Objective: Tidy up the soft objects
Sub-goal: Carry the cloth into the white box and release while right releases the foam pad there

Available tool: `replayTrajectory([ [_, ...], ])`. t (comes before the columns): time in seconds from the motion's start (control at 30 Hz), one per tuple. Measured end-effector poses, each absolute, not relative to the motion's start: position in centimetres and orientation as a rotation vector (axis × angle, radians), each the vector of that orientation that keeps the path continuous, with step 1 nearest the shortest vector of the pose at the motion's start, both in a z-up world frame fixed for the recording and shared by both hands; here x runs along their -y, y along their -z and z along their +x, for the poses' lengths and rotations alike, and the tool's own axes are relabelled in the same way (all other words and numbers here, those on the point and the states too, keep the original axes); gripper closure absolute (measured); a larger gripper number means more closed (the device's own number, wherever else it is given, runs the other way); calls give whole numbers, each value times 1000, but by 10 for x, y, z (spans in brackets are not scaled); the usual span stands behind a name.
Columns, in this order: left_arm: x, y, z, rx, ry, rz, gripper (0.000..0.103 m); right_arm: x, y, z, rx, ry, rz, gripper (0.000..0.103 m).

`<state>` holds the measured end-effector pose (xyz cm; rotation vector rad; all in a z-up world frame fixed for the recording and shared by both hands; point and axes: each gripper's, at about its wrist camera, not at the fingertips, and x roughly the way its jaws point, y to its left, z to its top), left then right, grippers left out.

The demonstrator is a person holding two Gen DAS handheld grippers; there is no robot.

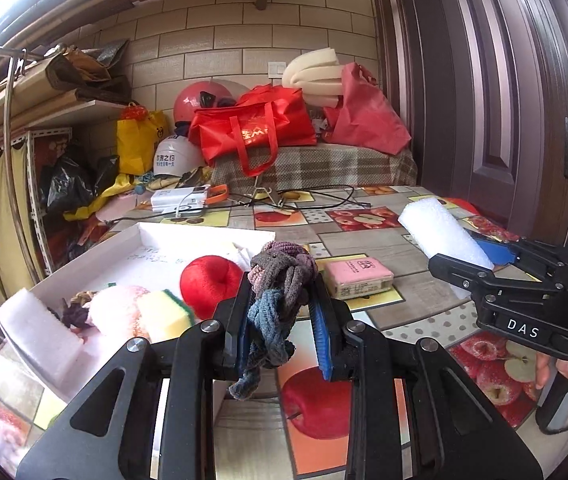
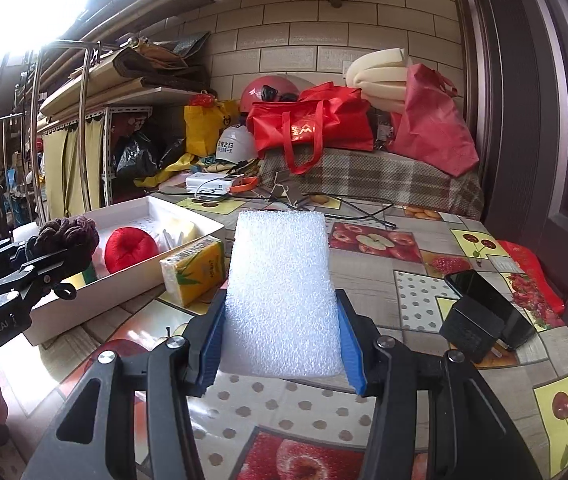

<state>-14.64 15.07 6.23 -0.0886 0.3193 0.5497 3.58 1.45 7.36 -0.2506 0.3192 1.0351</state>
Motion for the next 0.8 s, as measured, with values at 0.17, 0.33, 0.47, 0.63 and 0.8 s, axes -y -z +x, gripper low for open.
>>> replayTrajectory([
  [0.17,-191,-59,-177,-332,-679,-135,78,-39,-73,12,-306,-1115,-289,53],
  [0.33,-227,-56,-197,-333,-806,-145,77,-64,-72,-6,-317,-1181,-299,53],
  [0.47,-246,-54,-202,-332,-857,-132,77,-87,-71,-23,-327,-1237,-304,53],
  [0.63,-266,-51,-202,-353,-858,-160,77,-117,-69,-41,-354,-1345,-326,53],
  [0.8,-285,-51,-205,-347,-877,-220,77,-140,-64,-67,-357,-1461,-422,53],
])
